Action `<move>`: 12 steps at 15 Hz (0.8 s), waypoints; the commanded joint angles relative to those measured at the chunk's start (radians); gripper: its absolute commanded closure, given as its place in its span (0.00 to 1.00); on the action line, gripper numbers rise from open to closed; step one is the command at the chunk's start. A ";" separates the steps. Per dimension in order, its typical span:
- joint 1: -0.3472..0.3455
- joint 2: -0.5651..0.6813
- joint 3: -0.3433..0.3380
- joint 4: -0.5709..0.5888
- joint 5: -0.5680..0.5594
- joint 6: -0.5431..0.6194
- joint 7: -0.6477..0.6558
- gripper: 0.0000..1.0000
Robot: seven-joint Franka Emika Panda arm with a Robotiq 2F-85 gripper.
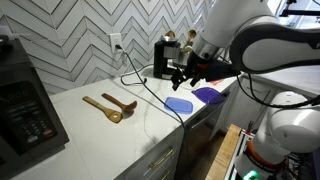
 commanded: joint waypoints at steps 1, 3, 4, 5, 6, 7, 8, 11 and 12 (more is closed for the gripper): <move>-0.085 -0.174 -0.057 -0.060 -0.044 0.011 0.026 0.00; -0.070 -0.097 -0.043 -0.010 -0.020 -0.001 -0.010 0.00; -0.071 -0.100 -0.041 -0.009 -0.019 -0.001 -0.011 0.00; -0.069 -0.096 -0.037 -0.009 -0.020 -0.001 -0.011 0.00; -0.068 -0.091 -0.033 -0.009 -0.021 -0.001 -0.010 0.00; -0.068 -0.087 -0.033 -0.009 -0.021 -0.001 -0.010 0.00; -0.067 -0.085 -0.033 -0.009 -0.021 -0.001 -0.010 0.00; -0.067 -0.083 -0.032 -0.009 -0.021 -0.001 -0.010 0.00; -0.067 -0.083 -0.032 -0.009 -0.021 -0.001 -0.010 0.00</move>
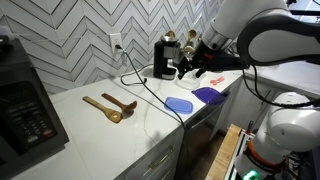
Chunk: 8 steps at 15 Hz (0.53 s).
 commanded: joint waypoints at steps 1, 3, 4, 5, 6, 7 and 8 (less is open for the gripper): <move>-0.005 -0.001 0.003 0.002 0.004 -0.002 -0.004 0.00; -0.005 -0.001 0.003 0.002 0.004 -0.002 -0.004 0.00; -0.005 -0.001 0.003 0.002 0.004 -0.002 -0.004 0.00; -0.005 0.000 0.003 0.002 0.004 -0.002 -0.004 0.00; -0.005 0.000 0.003 0.002 0.004 -0.002 -0.004 0.00; -0.005 0.000 0.003 0.002 0.004 -0.002 -0.004 0.00; -0.053 0.034 -0.017 0.005 -0.012 -0.009 0.006 0.00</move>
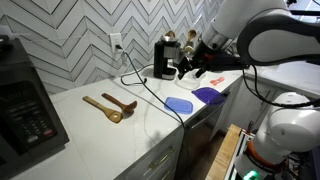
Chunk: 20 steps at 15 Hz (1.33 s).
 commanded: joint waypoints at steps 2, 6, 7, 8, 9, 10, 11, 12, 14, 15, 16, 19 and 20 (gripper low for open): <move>-0.130 0.070 -0.064 0.004 -0.042 -0.027 0.004 0.00; -0.305 0.195 -0.131 0.038 -0.145 -0.023 0.014 0.00; -0.348 0.236 -0.143 0.049 -0.178 -0.021 0.018 0.00; -0.390 0.275 -0.149 0.061 -0.212 -0.011 0.035 0.00; -0.419 0.319 -0.164 0.079 -0.234 -0.009 0.045 0.00; -0.446 0.360 -0.172 0.100 -0.260 -0.003 0.057 0.00; -0.472 0.404 -0.180 0.124 -0.290 0.007 0.072 0.00; -0.484 0.441 -0.192 0.148 -0.309 0.010 0.083 0.00; -0.507 0.516 -0.220 0.199 -0.356 0.029 0.110 0.00; -0.514 0.548 -0.236 0.219 -0.388 0.043 0.121 0.00; -0.513 0.577 -0.262 0.238 -0.399 0.045 0.124 0.00; -0.513 0.633 -0.348 0.255 -0.421 0.077 0.119 0.00; -0.514 0.642 -0.377 0.250 -0.422 0.089 0.117 0.00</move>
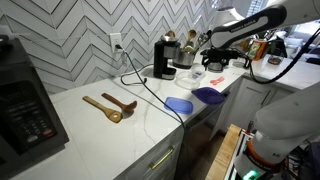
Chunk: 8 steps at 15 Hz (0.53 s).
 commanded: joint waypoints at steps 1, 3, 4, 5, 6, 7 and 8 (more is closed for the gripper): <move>0.000 0.058 -0.110 -0.003 -0.022 0.050 0.011 0.00; 0.026 0.048 -0.112 0.007 -0.019 0.023 0.009 0.00; 0.023 0.054 -0.125 0.009 -0.017 0.025 0.007 0.00; 0.023 0.057 -0.131 0.009 -0.017 0.027 0.007 0.00; 0.023 0.058 -0.130 0.009 -0.017 0.027 0.007 0.00; 0.024 0.057 -0.130 0.009 -0.017 0.027 0.007 0.00; 0.024 0.057 -0.129 0.009 -0.017 0.027 0.007 0.00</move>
